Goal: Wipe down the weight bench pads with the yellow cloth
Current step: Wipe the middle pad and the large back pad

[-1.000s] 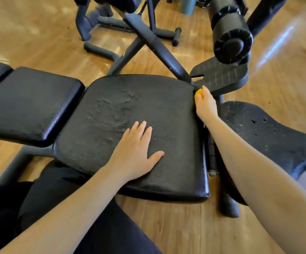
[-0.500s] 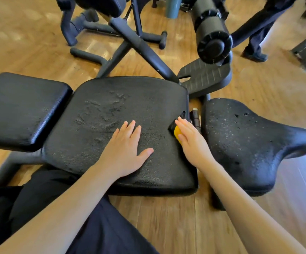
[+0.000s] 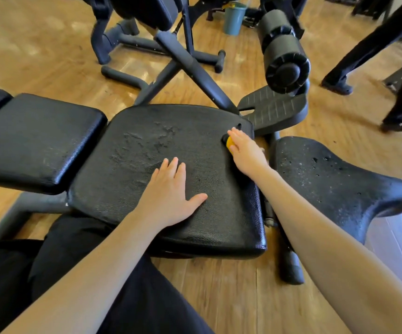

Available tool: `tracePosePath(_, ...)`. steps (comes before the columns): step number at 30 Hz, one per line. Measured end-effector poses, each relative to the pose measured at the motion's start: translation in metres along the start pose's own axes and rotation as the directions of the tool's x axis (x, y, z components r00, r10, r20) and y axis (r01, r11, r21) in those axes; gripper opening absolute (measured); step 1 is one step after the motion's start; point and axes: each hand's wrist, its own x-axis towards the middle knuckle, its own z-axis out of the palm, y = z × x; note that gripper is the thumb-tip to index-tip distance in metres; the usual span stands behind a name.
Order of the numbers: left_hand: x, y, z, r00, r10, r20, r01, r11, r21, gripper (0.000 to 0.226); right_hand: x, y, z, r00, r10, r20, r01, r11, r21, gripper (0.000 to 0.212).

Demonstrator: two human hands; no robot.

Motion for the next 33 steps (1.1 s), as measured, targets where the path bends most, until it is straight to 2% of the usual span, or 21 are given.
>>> tracePosePath(2, 0.000, -0.001, 0.000, 1.000, -0.021, 0.023, 0.020, 0.999, 0.034, 0.098, -0.032, -0.021, 0.008, 0.980, -0.180, 0.082, 0.181, 0.983, -0.006, 0.046)
tracePosePath(4, -0.001, -0.003, -0.001, 0.998, -0.030, 0.050, 0.028, 0.999, 0.046, 0.104, -0.065, -0.038, 0.013, 0.930, -0.340, 0.138, 0.342, 0.940, 0.007, 0.046)
tracePosePath(6, -0.005, -0.006, -0.002, 0.997, -0.035, 0.067, 0.033, 0.999, 0.039, 0.108, -0.080, -0.041, 0.012, 0.899, -0.408, 0.160, 0.409, 0.912, 0.027, 0.046)
tracePosePath(9, -0.009, -0.010, -0.003, 0.995, -0.046, 0.086, 0.042, 0.998, 0.046, 0.109, -0.070, -0.032, 0.005, 0.876, -0.433, 0.212, 0.426, 0.901, 0.078, 0.046)
tracePosePath(12, -0.009, -0.011, -0.002, 0.995, -0.032, 0.090, 0.027, 0.998, 0.058, 0.106, -0.032, -0.014, 0.002, 0.920, -0.354, 0.168, 0.346, 0.935, 0.078, 0.044)
tracePosePath(15, -0.008, -0.011, -0.001, 0.996, -0.030, 0.089, 0.024, 0.998, 0.065, 0.104, 0.015, 0.011, -0.005, 0.993, -0.115, -0.002, 0.114, 0.989, 0.092, 0.042)
tracePosePath(17, -0.008, -0.011, -0.002, 0.996, -0.030, 0.090, 0.024, 0.997, 0.074, 0.104, 0.033, 0.023, -0.009, 0.995, 0.057, -0.087, -0.040, 0.982, 0.182, 0.041)
tracePosePath(19, -0.008, -0.010, -0.002, 0.996, -0.029, 0.089, 0.022, 0.996, 0.082, 0.104, 0.038, 0.028, -0.006, 0.982, 0.143, -0.121, -0.111, 0.965, 0.236, 0.042)
tracePosePath(23, -0.005, -0.008, -0.002, 0.996, -0.031, 0.088, 0.023, 0.996, 0.089, 0.103, 0.012, 0.026, 0.002, 0.983, 0.148, -0.113, -0.117, 0.962, 0.248, 0.043)
tracePosePath(27, -0.002, -0.006, -0.002, 0.995, -0.038, 0.095, 0.027, 0.994, 0.108, 0.103, -0.054, 0.024, 0.009, 0.986, 0.116, -0.119, -0.079, 0.957, 0.279, 0.041)
tracePosePath(33, -0.004, -0.003, -0.001, 0.995, -0.045, 0.088, 0.034, 0.992, 0.121, 0.098, -0.144, 0.015, 0.018, 0.992, 0.055, -0.110, -0.003, 0.904, 0.427, 0.042)
